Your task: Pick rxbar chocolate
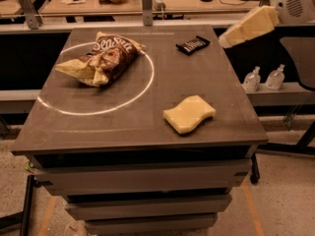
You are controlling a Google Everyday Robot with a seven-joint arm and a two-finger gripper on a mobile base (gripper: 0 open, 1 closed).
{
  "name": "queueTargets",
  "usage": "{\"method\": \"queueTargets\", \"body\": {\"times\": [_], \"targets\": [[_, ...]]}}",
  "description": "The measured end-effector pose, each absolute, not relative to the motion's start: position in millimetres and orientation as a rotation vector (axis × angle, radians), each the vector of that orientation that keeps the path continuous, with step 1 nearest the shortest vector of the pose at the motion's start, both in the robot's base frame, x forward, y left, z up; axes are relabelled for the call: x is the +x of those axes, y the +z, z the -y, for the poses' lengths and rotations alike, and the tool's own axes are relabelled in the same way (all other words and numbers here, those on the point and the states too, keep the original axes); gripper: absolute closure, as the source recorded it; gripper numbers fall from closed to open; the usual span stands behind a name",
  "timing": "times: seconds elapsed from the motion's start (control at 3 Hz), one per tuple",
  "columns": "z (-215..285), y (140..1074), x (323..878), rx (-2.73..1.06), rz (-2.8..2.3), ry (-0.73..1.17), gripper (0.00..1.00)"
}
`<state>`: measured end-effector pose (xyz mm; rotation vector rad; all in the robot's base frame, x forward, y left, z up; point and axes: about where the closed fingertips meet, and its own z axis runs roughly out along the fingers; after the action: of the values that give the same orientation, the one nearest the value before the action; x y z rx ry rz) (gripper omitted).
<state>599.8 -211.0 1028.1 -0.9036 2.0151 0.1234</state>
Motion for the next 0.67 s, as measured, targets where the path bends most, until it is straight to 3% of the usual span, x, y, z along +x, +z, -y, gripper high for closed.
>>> {"method": "queueTargets", "body": {"times": [0.33, 0.67], "targets": [[199.4, 1016.3, 637.8, -0.808, -2.010, 0.194, 0.00], [199.1, 1016.3, 637.9, -0.808, -2.010, 0.194, 0.00]]}}
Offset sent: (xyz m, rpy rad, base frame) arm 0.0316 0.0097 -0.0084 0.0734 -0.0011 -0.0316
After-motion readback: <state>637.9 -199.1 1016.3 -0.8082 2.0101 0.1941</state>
